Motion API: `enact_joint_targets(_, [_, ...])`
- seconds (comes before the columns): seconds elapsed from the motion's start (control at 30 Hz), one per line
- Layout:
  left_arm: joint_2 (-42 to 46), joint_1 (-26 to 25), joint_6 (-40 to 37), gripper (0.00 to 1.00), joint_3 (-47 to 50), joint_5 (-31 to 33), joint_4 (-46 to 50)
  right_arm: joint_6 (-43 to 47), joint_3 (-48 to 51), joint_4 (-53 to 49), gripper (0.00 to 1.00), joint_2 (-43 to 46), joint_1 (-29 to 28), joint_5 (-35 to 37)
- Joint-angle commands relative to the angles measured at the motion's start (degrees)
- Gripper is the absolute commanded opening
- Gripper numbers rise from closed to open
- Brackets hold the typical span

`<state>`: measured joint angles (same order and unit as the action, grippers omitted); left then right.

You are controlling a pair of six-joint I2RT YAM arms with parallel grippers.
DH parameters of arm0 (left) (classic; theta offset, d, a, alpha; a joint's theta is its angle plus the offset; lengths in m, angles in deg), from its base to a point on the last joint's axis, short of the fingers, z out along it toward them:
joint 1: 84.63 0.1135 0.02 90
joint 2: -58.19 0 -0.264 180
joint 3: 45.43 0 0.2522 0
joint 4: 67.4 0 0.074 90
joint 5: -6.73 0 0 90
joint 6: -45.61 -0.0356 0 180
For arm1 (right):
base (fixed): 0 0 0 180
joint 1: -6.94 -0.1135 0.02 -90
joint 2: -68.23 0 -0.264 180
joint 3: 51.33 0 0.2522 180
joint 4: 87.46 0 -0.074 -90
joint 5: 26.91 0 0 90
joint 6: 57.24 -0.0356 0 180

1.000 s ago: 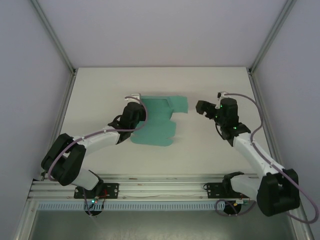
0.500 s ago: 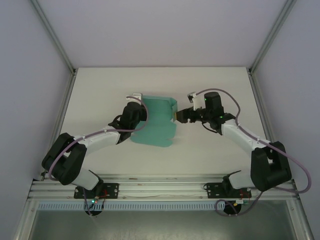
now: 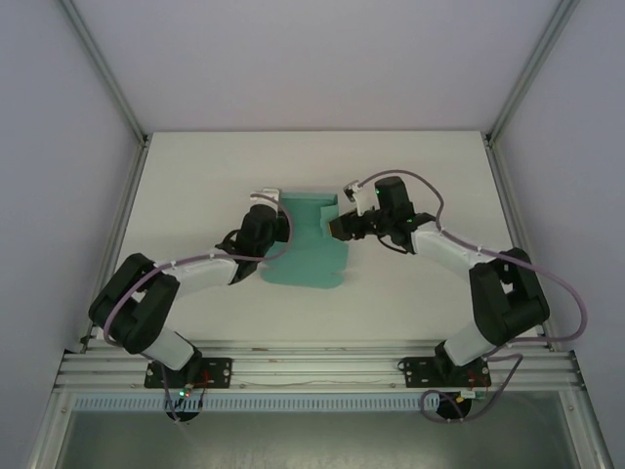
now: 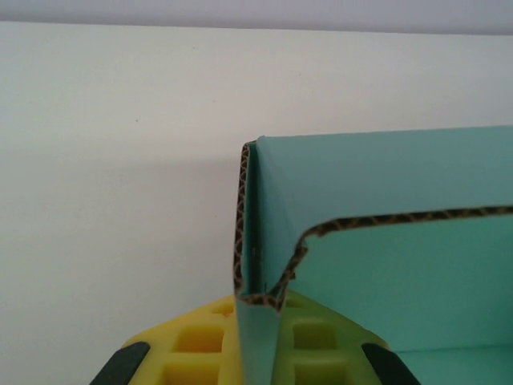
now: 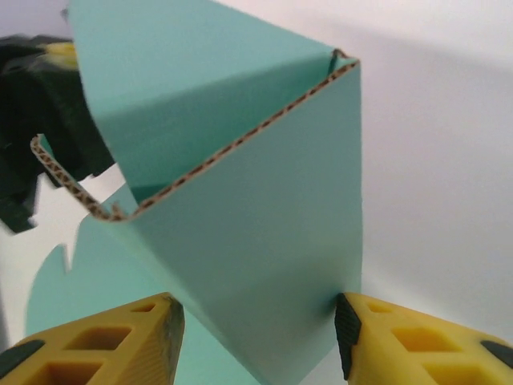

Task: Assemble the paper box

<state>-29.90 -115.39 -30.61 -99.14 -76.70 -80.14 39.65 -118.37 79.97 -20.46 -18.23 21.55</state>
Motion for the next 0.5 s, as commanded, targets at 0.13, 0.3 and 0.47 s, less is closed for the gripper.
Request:
enact_joint_targets(0.13, [-2.9,-0.9,-1.5,0.0,0.6,-1.0,-3.0,-6.3,-1.2,7.8,0.44,-4.6,-6.9,26.9])
enact_joint_targets(0.3, [-5.2,-1.4,-0.8,0.0,0.6,1.6,-2.4,-11.7,0.2,14.1,0.24,-8.9,-9.3,36.0])
enact_joint_targets(0.47, [-7.1,-1.7,1.0,0.0,1.4,1.6,-2.9,-16.8,-0.3,14.6,0.14,-12.0,-9.9,44.6])
